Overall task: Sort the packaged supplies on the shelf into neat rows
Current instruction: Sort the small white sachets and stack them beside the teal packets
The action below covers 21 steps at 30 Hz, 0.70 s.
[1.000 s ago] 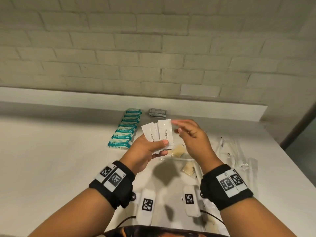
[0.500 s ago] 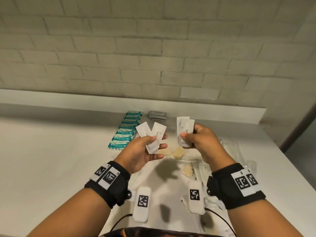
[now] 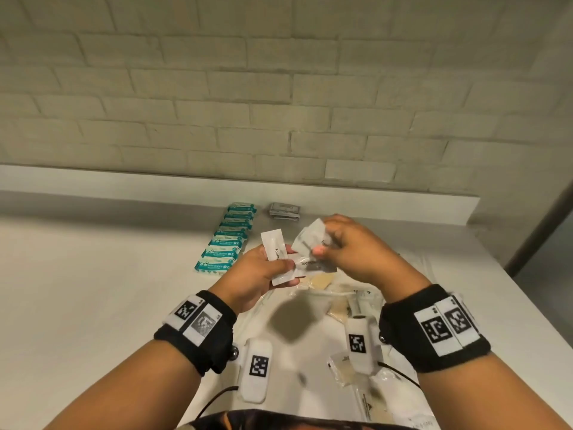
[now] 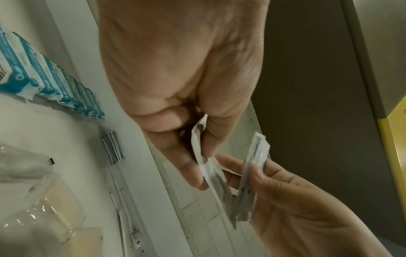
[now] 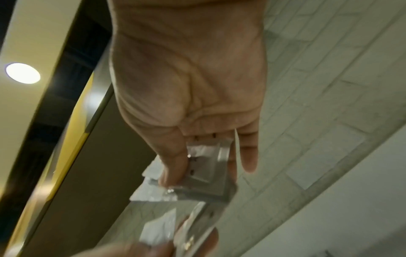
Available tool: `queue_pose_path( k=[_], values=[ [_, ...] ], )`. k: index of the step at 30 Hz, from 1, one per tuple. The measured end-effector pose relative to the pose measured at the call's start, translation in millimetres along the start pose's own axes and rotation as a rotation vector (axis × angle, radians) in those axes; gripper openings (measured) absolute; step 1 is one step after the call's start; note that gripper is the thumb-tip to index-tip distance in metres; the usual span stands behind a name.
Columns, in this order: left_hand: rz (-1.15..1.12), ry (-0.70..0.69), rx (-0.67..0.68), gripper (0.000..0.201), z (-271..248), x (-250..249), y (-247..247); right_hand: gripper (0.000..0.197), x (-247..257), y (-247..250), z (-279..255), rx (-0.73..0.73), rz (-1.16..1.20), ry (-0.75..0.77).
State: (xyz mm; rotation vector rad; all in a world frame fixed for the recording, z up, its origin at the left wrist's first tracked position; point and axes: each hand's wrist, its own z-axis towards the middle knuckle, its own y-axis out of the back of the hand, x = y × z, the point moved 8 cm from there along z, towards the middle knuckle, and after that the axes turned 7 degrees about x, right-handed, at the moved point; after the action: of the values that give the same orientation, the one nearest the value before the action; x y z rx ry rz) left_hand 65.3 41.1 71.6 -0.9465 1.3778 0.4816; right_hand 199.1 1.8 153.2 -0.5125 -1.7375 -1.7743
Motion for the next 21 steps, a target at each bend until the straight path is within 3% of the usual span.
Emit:
queue_pose_path(
  k=[3, 7, 9, 11, 14, 16, 18, 21],
  values=[
    [-0.035, -0.022, 0.053, 0.027, 0.2, -3.8, -5.8, 0.021, -0.9, -21.5, 0.8, 0.131, -0.087, -0.101],
    [-0.096, -0.037, -0.001, 0.025, 0.3, -2.7, 7.2, 0.032, -25.0, -16.5, -0.9, 0.053, -0.028, -0.241],
    [-0.144, -0.042, -0.021, 0.03, 0.1, -1.8, 10.1, 0.04, -28.8, -7.3, -0.8, -0.004, 0.163, -0.219],
    [-0.169, -0.049, -0.027, 0.038, 0.4, -2.2, 5.3, 0.056, -20.4, -14.7, 3.9, 0.044, 0.408, -0.122],
    [-0.255, -0.059, 0.049, 0.04, 1.7, -5.1, -18.2, 0.077, -7.7, -36.7, 14.6, 0.078, 0.479, -0.097],
    [-0.241, -0.079, 0.023, 0.033, 6.4, -4.9, -22.1, 0.079, -2.0, -45.2, 18.6, 0.037, 0.36, -0.118],
    [-0.216, -0.106, -0.045, 0.029, 9.4, -5.7, -15.4, 0.082, 2.8, -39.8, 17.6, -0.036, 0.062, -0.122],
    [-0.202, -0.081, -0.112, 0.024, 10.6, -6.4, -3.7, 0.099, 6.7, -31.7, 9.8, -0.073, -0.195, -0.074]
  ],
)
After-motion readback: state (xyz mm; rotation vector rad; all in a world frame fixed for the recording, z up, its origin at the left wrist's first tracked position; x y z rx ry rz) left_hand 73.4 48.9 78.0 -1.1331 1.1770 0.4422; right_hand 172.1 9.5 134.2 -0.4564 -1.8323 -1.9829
